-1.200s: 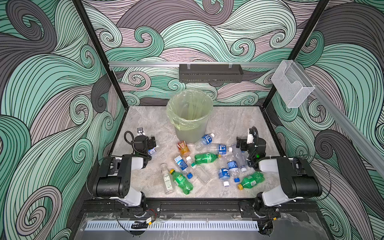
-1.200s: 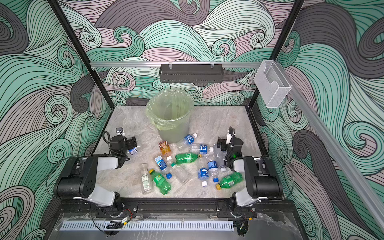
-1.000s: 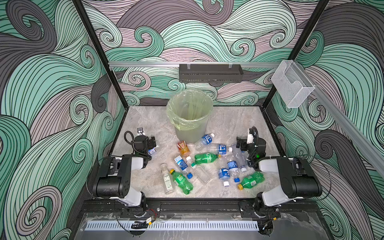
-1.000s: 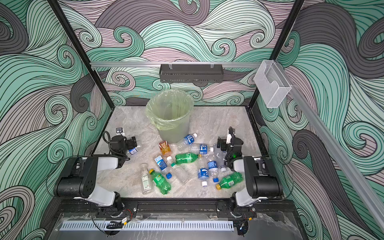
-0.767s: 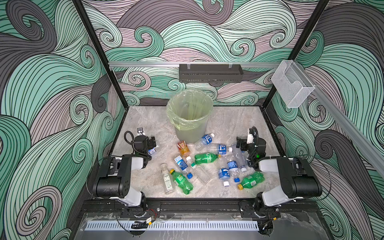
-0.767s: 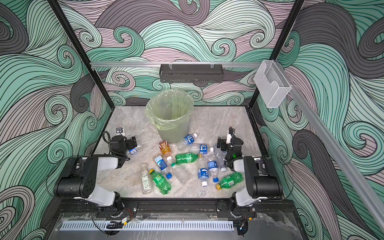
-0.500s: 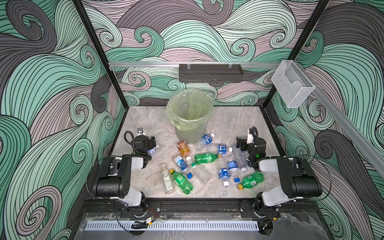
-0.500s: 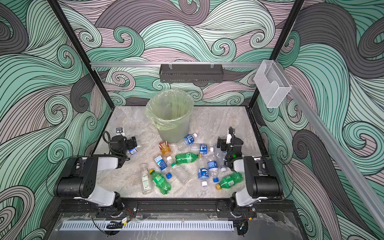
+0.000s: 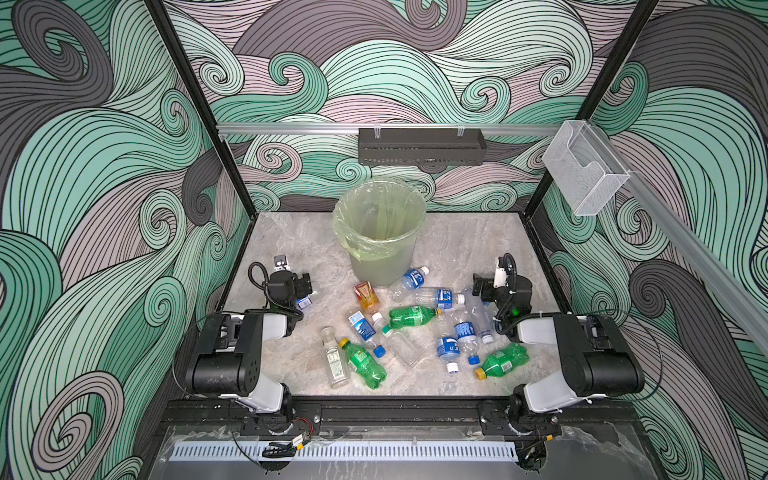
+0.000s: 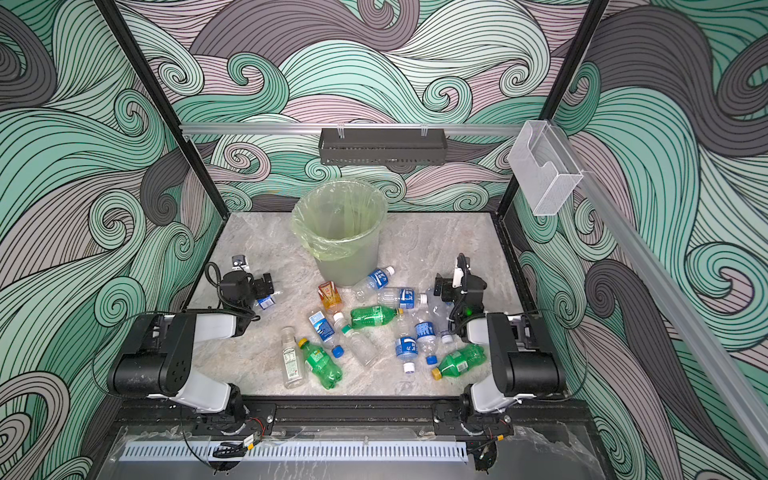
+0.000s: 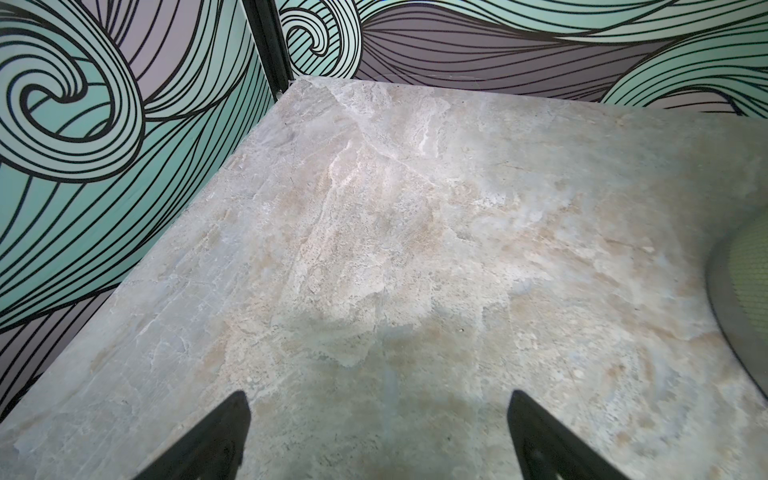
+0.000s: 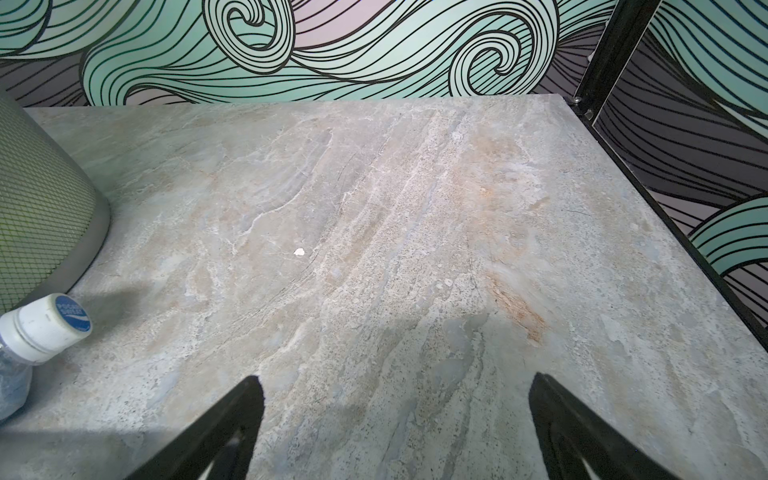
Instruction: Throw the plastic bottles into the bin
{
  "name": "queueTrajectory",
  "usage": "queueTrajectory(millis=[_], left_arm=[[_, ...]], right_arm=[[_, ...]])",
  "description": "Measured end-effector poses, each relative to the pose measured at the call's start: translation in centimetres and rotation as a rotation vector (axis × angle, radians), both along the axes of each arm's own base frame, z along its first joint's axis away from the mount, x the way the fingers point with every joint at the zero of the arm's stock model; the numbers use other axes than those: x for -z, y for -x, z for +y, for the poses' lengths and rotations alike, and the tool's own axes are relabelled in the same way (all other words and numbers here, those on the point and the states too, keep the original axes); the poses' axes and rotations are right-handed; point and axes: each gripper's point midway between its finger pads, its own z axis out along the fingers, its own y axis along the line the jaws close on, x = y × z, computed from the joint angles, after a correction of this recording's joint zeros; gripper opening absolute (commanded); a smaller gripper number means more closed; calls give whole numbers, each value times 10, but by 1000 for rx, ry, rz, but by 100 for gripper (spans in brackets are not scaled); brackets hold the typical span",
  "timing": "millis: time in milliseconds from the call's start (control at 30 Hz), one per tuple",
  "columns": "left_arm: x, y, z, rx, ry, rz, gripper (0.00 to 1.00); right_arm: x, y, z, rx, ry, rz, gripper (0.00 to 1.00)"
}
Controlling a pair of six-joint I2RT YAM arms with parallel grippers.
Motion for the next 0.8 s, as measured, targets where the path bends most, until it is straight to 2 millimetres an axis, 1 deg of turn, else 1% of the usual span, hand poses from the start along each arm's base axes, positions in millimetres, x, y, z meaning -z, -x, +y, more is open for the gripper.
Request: queueTrajectory(millis=[233,333,433,467,533,633,700,733,800], left_arm=[[0,0,0,0,0,0,99],[1,0,-1,4,0,8,99],[2,2,0,2,0,18,99],[0,4,0,-1,0,21,99],[-7,8,1,-7,-1,20,99],[-32,10,1,-9,-8,-13,99],[-54,10,-1,-12,-16,-43,99],[-62,10,-2,-13,-19,-48,99],[-81,11,-1,-31,-18,-52,99]], right_arm=[[0,0,0,3,1,0,100],[-1,0,-4,25,6,-4,100],[-9,1,-7,43,12,-17,100],[-15,2,-8,49,11,-25,100],[-25,6,-11,65,12,-28,100],[-48,10,-16,103,4,-23,100],[-71,14,-18,122,-5,-31,100],[-82,18,-19,131,-9,-37,100],[-102,32,-21,149,-23,-40,100]])
